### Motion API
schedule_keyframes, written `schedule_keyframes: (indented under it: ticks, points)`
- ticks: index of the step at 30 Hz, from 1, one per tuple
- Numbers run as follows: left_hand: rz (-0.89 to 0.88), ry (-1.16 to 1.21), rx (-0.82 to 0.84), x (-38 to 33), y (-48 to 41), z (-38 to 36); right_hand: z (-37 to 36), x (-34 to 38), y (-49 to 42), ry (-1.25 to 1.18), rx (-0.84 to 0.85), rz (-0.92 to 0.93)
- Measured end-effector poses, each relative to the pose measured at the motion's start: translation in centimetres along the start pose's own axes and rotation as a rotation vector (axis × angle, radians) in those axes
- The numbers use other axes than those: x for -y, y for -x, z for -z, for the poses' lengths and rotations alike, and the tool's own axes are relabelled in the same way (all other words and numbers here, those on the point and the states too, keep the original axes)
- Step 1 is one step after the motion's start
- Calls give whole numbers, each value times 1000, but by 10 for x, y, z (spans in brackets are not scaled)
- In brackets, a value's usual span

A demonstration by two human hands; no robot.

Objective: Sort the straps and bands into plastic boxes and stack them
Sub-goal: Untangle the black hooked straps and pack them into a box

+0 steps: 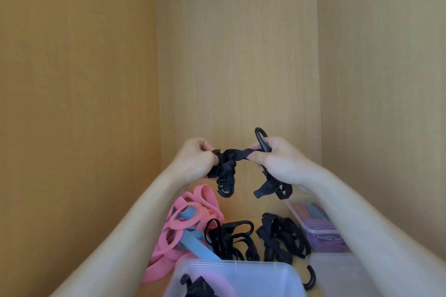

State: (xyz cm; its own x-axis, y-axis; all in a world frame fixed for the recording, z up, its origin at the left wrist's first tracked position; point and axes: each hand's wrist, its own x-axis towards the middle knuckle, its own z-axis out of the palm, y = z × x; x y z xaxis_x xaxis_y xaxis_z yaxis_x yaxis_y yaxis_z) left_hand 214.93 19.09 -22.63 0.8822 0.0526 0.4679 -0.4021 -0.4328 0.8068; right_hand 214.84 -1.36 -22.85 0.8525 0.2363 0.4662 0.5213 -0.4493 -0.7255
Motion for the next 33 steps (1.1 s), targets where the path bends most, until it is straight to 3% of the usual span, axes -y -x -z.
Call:
schedule_keyframes:
  ticks: [7,13,20,33]
  points:
    - [-35,-58,-286,10,-2,-10,-16,9,1,-6,15,24]
    - [-80,148,-426,13,-6,-8,-44,12,6,-142,103,43]
    - [-18,631,-357,3,-5,-7,-55,14,7,-432,41,11]
    - [101,1010,-208,-11,-5,6,-69,6,6,-402,68,-9]
